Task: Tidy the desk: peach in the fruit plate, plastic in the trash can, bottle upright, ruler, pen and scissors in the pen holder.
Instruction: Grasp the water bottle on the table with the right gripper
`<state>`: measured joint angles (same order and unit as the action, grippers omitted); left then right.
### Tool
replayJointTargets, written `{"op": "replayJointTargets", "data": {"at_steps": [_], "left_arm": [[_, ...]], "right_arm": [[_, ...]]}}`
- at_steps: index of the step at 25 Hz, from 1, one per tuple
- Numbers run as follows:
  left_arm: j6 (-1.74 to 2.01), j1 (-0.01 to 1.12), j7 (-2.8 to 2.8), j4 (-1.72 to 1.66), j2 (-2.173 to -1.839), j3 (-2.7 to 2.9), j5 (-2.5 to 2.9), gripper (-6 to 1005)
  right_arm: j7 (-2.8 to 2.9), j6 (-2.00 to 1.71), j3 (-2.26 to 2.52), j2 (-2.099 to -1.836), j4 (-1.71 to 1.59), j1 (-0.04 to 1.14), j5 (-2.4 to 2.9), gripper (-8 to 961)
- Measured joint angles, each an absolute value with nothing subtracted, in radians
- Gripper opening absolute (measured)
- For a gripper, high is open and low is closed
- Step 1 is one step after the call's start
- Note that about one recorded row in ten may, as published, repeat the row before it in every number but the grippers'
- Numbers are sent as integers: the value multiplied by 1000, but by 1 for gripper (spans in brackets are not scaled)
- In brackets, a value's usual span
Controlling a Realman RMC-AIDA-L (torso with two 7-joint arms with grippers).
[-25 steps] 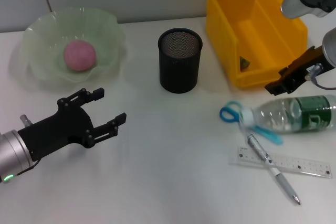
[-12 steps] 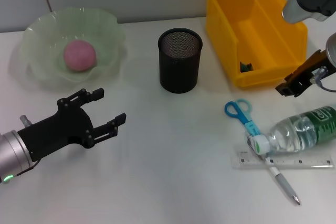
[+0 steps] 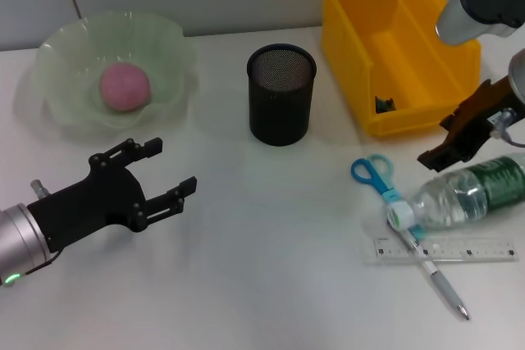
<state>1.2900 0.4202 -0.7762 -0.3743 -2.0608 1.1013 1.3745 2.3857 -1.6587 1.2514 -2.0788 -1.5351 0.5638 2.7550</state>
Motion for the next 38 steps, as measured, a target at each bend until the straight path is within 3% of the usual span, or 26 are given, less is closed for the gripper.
{"op": "replayJointTargets", "data": {"at_steps": [8, 13, 38], "left_arm": [[1287, 422, -783, -374, -2060, 1101, 1374, 785], [1296, 420, -789, -375, -2061, 1096, 1374, 785], [1313, 375, -801, -376, -2067, 1091, 1355, 784]], "right_arm": [[2181, -1774, 1251, -2079, -1625, 558, 2767, 674], [2091, -1791, 1257, -2080, -1637, 545, 2797, 726], [1964, -1501, 1392, -2083, -1538, 470, 2905, 726]]}}
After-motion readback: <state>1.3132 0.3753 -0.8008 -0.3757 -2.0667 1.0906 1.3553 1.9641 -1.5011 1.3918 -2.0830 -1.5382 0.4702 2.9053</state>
